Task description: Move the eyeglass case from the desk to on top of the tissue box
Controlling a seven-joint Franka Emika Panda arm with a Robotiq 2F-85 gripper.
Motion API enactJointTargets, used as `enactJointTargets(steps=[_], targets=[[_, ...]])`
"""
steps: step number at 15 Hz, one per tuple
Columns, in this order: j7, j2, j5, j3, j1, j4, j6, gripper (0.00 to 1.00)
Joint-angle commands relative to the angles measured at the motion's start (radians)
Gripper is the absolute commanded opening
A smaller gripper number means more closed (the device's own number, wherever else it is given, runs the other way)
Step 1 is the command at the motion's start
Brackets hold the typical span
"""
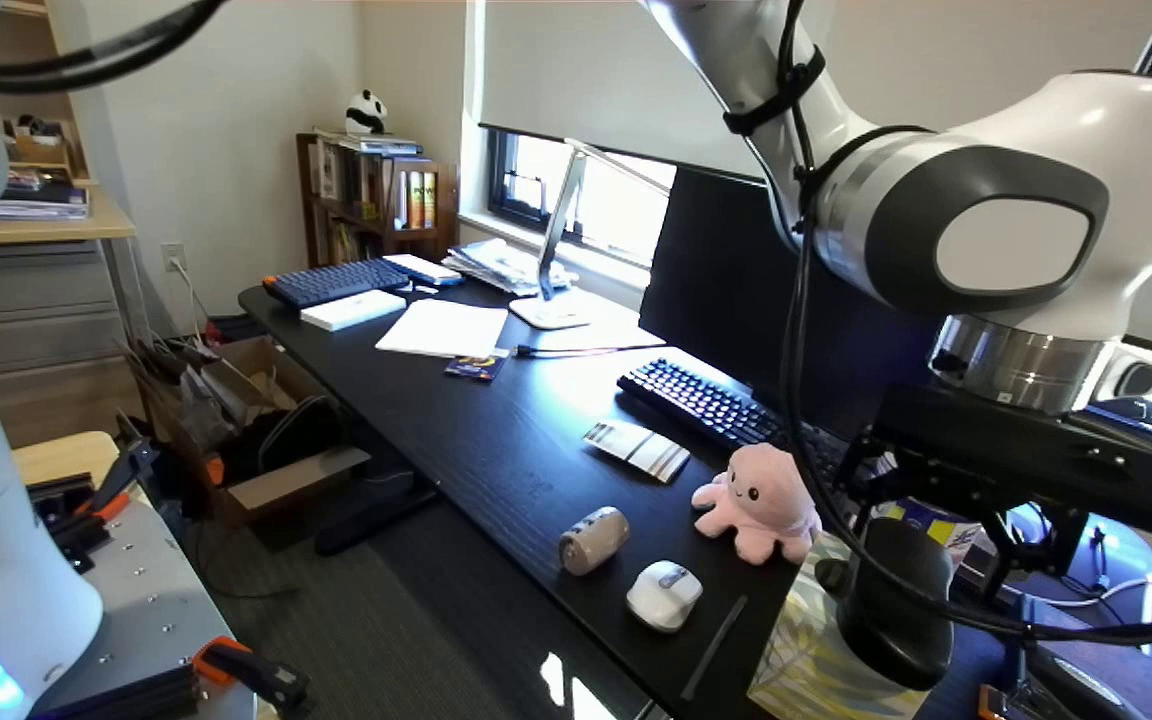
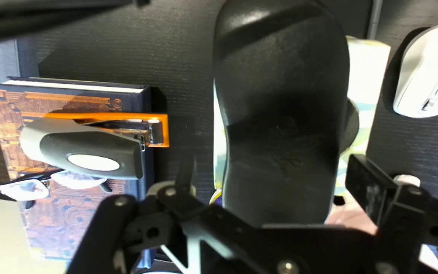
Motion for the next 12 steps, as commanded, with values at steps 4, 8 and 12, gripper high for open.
enactJointTargets(steps=[4, 8, 12], targets=[[0.043, -0.117, 0.059, 0.012, -0.02, -0.054, -0.022, 1.0], [0.134, -0.32, 0.15, 0.001, 0.009, -0.22, -0.028, 1.0], [0.226, -0.517, 0.127, -0.021, 0.112, -0.421, 0.017, 1.0]])
